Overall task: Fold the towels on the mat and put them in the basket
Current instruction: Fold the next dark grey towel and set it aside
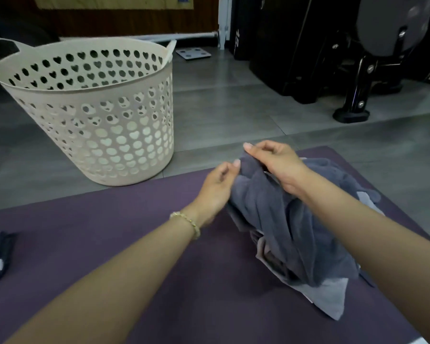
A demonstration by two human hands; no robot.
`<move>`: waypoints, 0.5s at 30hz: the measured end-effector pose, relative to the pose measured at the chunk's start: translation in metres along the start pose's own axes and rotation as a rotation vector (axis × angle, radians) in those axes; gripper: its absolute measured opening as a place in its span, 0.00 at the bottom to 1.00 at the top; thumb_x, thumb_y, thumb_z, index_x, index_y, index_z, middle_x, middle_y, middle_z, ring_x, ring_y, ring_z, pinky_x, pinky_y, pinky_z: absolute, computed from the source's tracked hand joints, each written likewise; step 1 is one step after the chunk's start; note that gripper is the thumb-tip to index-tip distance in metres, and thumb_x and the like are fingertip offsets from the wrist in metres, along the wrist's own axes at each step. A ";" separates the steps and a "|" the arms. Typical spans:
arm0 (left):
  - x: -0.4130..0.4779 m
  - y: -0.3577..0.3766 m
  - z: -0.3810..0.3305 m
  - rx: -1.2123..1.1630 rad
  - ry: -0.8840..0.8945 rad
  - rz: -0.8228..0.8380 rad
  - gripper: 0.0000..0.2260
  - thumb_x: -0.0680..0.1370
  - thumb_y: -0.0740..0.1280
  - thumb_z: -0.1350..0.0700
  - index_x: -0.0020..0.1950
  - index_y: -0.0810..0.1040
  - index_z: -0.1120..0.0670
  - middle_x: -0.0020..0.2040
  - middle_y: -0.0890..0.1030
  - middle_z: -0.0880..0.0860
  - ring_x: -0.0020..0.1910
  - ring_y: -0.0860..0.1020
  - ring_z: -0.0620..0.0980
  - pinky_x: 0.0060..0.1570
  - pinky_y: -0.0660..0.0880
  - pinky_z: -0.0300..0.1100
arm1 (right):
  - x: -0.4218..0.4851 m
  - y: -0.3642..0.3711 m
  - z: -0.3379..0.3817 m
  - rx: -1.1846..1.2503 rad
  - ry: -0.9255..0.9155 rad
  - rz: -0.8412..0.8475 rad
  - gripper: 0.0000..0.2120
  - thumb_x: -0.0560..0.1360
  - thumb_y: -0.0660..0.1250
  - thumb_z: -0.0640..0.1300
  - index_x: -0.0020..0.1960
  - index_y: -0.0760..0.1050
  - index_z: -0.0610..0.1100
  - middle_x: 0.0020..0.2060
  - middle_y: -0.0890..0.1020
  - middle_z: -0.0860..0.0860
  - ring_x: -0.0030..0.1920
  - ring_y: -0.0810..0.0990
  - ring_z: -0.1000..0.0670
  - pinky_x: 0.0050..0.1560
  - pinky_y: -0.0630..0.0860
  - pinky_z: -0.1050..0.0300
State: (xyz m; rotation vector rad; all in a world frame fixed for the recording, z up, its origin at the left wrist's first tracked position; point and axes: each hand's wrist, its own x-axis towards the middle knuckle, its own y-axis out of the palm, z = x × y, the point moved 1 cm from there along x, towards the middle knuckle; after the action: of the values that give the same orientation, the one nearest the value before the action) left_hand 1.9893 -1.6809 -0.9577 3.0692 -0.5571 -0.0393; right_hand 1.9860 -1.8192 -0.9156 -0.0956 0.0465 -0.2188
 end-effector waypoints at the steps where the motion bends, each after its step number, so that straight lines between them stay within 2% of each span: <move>1: 0.000 -0.021 -0.013 0.010 0.024 -0.035 0.17 0.82 0.58 0.50 0.54 0.75 0.64 0.48 0.80 0.56 0.48 0.77 0.48 0.52 0.74 0.40 | 0.000 0.011 0.008 -0.008 -0.012 0.038 0.10 0.74 0.70 0.47 0.35 0.75 0.46 0.30 0.77 0.52 0.31 0.74 0.57 0.38 0.70 0.62; 2: -0.003 -0.043 -0.028 0.037 0.043 -0.059 0.18 0.82 0.58 0.50 0.55 0.75 0.65 0.50 0.81 0.56 0.50 0.78 0.49 0.54 0.74 0.42 | -0.001 0.023 0.016 -0.031 -0.005 0.109 0.10 0.74 0.69 0.50 0.38 0.77 0.45 0.33 0.80 0.50 0.33 0.77 0.56 0.41 0.72 0.61; 4: -0.014 -0.084 -0.054 0.092 0.083 -0.081 0.19 0.82 0.57 0.50 0.58 0.76 0.64 0.51 0.82 0.56 0.51 0.80 0.49 0.54 0.75 0.41 | -0.008 0.049 0.027 -0.102 0.054 0.299 0.19 0.74 0.67 0.57 0.49 0.81 0.40 0.45 0.85 0.47 0.47 0.83 0.52 0.52 0.77 0.56; 6: -0.028 -0.123 -0.073 0.157 0.100 -0.097 0.19 0.82 0.57 0.49 0.58 0.77 0.63 0.50 0.82 0.55 0.49 0.80 0.48 0.52 0.75 0.41 | -0.019 0.080 0.037 -0.138 0.097 0.443 0.26 0.73 0.66 0.59 0.56 0.80 0.36 0.51 0.84 0.44 0.54 0.82 0.48 0.58 0.76 0.52; 10: -0.066 -0.201 -0.101 0.225 0.079 -0.130 0.18 0.82 0.56 0.48 0.58 0.76 0.61 0.51 0.81 0.57 0.50 0.78 0.50 0.51 0.75 0.46 | -0.038 0.148 0.057 -0.042 0.128 0.651 0.21 0.75 0.62 0.57 0.59 0.79 0.45 0.54 0.83 0.52 0.57 0.80 0.55 0.56 0.75 0.65; 12: -0.090 -0.241 -0.107 0.195 0.028 -0.175 0.15 0.83 0.55 0.50 0.57 0.77 0.57 0.52 0.82 0.54 0.51 0.79 0.48 0.52 0.76 0.44 | -0.048 0.181 0.061 -0.073 0.146 0.687 0.18 0.78 0.59 0.56 0.61 0.77 0.47 0.54 0.82 0.58 0.55 0.79 0.61 0.55 0.73 0.68; 14: -0.117 -0.278 -0.103 0.168 -0.051 -0.181 0.15 0.83 0.55 0.49 0.57 0.78 0.55 0.53 0.83 0.52 0.51 0.81 0.47 0.50 0.77 0.43 | -0.056 0.211 0.053 -0.111 0.206 0.744 0.15 0.80 0.56 0.55 0.57 0.76 0.48 0.42 0.82 0.64 0.42 0.79 0.66 0.43 0.72 0.72; 15: -0.131 -0.294 -0.096 0.163 -0.095 -0.184 0.16 0.82 0.56 0.49 0.57 0.79 0.55 0.53 0.83 0.52 0.51 0.81 0.47 0.51 0.77 0.43 | -0.061 0.224 0.044 -0.141 0.238 0.795 0.16 0.80 0.55 0.55 0.55 0.76 0.47 0.38 0.82 0.63 0.37 0.78 0.65 0.40 0.72 0.72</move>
State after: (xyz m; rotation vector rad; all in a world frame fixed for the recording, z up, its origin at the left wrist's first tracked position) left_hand 1.9727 -1.3579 -0.8665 3.2825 -0.2916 -0.1506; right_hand 1.9774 -1.5844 -0.8917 -0.1835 0.3297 0.5697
